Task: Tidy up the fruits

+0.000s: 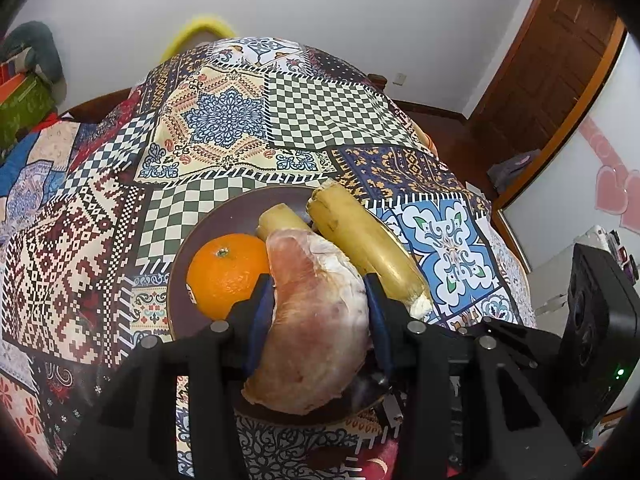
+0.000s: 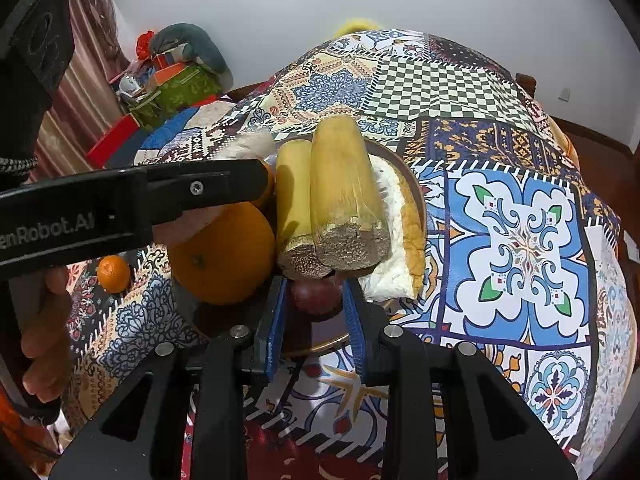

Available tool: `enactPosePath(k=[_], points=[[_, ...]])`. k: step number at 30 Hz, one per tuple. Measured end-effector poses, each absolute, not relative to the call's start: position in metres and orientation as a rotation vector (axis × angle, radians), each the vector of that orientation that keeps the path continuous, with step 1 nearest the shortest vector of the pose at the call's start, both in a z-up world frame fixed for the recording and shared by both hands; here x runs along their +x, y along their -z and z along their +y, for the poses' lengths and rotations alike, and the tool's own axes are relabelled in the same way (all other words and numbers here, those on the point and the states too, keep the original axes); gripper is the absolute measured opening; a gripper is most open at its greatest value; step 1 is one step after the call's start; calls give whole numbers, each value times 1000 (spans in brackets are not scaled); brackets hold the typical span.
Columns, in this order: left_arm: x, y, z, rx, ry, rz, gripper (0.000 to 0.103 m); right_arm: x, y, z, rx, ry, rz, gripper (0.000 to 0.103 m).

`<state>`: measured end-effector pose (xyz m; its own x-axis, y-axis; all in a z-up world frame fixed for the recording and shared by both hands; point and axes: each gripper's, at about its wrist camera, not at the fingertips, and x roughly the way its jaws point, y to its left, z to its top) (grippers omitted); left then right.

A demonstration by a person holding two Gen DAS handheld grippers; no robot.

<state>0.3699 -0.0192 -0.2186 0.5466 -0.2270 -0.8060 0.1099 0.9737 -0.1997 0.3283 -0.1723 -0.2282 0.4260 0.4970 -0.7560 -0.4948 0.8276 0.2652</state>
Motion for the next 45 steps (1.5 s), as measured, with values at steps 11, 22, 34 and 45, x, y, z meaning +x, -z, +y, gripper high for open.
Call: enactPosePath(k=[11,22,34,45], points=[[330,178,-1,-132,212,909,46,316,212,-174,-1,-602,919,39],[282,151,42,-136,123,853,49,289,178,-170,-37,-601,841,40],[251,193,80,-104,80,950,49,268,184,-162,-46,-598,865,44],[252,246,99,-118,54,1028,49,264,222,-134,-52,-614,965,44]])
